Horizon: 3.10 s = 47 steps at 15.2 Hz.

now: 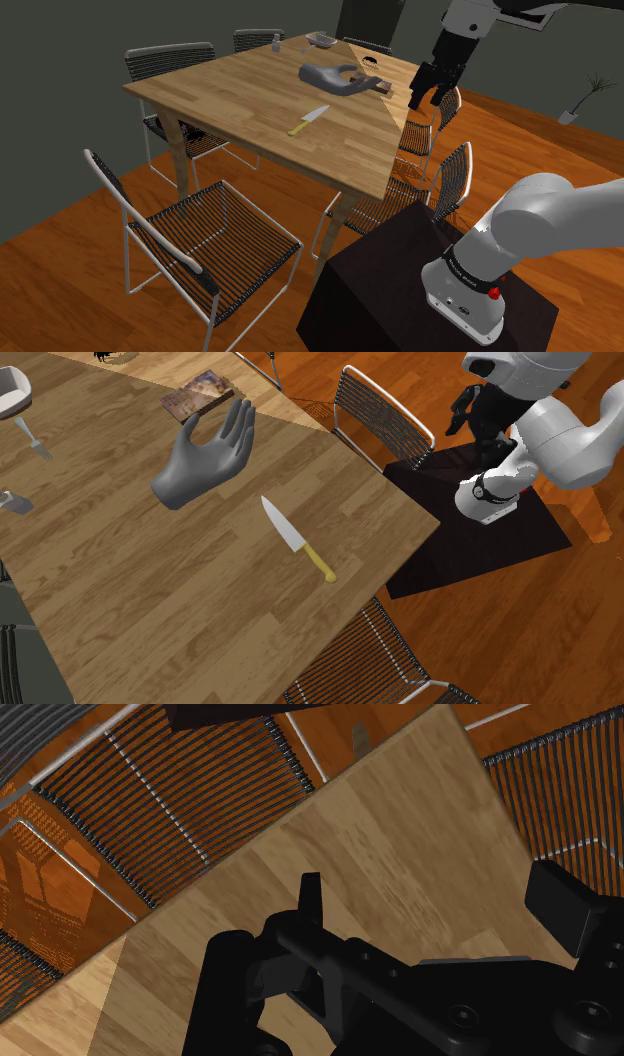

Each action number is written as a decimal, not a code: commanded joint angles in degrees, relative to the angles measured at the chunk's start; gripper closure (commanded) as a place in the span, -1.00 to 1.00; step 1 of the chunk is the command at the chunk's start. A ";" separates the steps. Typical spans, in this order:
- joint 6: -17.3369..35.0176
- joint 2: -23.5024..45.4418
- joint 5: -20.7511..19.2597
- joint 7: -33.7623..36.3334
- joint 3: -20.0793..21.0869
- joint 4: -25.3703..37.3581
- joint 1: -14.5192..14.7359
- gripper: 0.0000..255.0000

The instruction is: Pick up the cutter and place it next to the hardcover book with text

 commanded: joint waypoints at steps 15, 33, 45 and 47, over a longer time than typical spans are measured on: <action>25.48 24.76 2.50 29.19 11.96 3.99 -4.25 -1.00; 37.58 61.60 -12.83 65.18 13.23 30.93 -5.90 -1.00; 41.32 64.90 -14.19 66.04 12.55 30.39 -5.77 -1.00; 41.31 64.89 -14.19 66.04 12.55 30.39 -5.77 -1.00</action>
